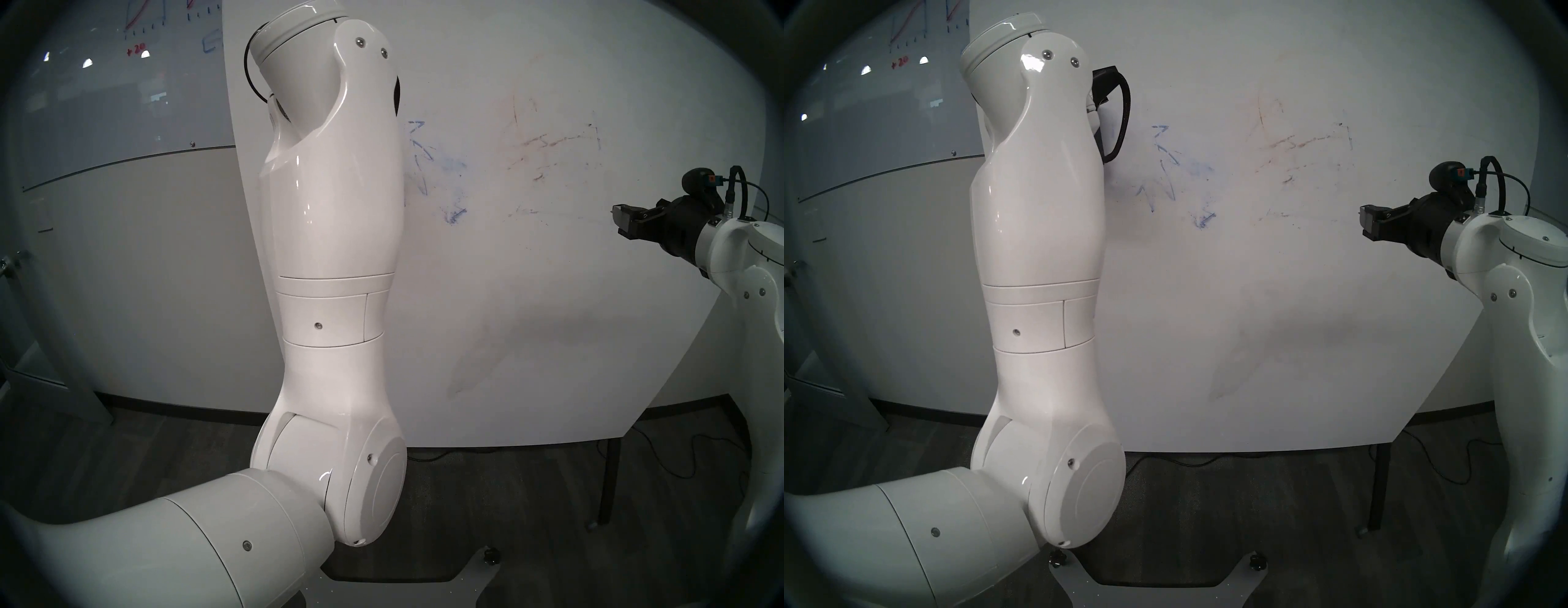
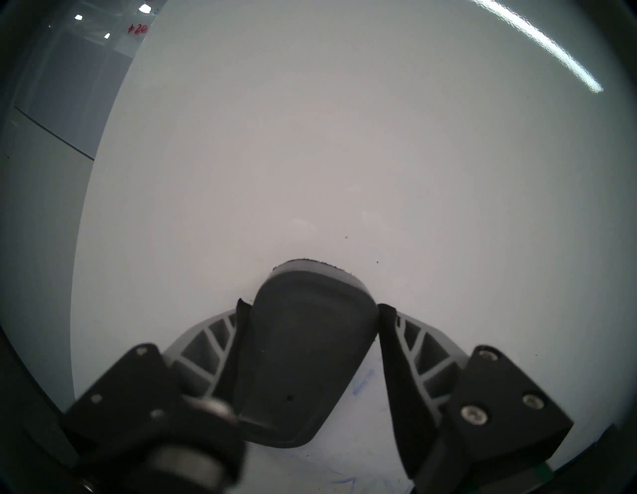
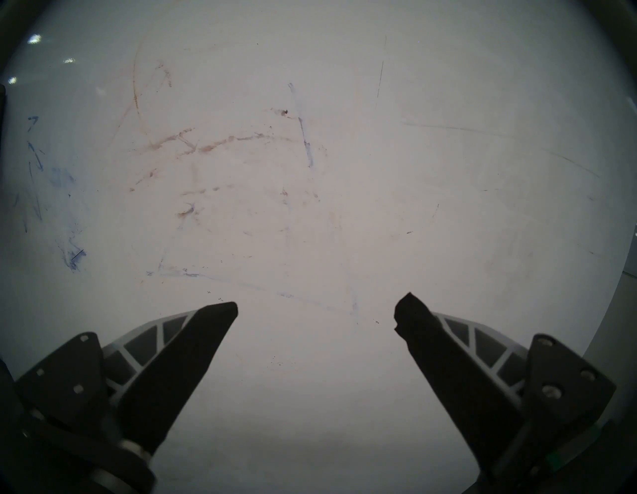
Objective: Erase all marks on the whiteboard with the eraser
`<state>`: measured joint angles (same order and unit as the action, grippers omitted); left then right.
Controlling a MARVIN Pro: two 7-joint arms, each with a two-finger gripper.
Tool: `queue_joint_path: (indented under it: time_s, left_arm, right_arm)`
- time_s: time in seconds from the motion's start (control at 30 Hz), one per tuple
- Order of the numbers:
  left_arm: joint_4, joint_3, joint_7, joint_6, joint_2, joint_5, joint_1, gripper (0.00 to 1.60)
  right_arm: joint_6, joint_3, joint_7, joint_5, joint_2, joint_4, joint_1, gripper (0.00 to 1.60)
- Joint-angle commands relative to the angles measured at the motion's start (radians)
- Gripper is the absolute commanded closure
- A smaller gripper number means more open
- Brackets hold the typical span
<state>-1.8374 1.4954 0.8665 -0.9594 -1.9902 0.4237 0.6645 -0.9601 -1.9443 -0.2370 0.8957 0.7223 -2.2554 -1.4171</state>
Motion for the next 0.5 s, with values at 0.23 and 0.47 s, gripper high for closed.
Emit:
queue_joint_path:
  time_s: [0.23, 0.47]
  left_arm:
    - [0.023, -0.016, 0.029, -0.001, 0.052, 0.125, -0.054, 1.60]
    - [0.042, -0.039, 0.040, -0.001, 0.068, 0.175, -0.060, 1.60]
  right_arm:
    - [0.007, -0.003, 0.001, -0.002, -0.004, -0.005, 0.009, 0.00]
    - [0.007, -0.003, 0.001, -0.002, -0.004, -0.005, 0.009, 0.00]
